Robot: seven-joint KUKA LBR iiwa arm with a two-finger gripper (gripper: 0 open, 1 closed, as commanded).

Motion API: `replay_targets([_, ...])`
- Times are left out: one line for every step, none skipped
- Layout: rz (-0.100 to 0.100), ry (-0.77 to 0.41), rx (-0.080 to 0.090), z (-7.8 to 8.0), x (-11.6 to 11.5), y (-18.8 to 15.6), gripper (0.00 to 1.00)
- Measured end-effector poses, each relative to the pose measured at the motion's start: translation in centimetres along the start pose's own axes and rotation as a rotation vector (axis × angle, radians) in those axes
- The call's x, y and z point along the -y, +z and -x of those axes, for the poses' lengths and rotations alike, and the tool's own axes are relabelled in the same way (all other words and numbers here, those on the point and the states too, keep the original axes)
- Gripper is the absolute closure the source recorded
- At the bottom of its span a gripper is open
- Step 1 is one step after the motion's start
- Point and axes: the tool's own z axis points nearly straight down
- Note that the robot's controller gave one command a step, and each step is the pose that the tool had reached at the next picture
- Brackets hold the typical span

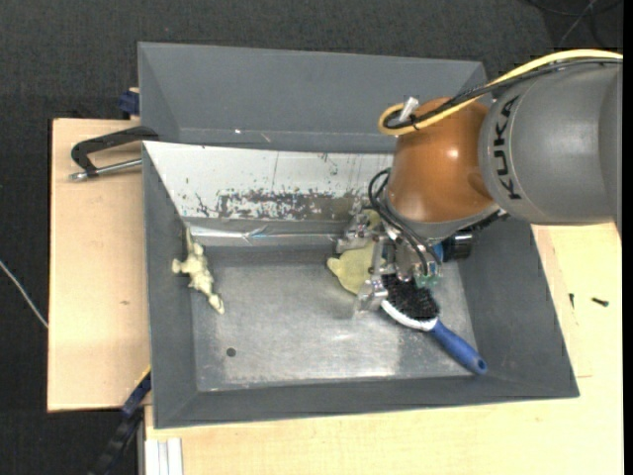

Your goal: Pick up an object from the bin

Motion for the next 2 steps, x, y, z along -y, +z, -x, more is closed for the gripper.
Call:
replay_targets([0.007, -0.007, 0.005, 0.2, -0.7, 0.0, 1.00])
replay_targets([0.003, -0.007, 0.008, 0.2, 0.2, -7.7, 1.00])
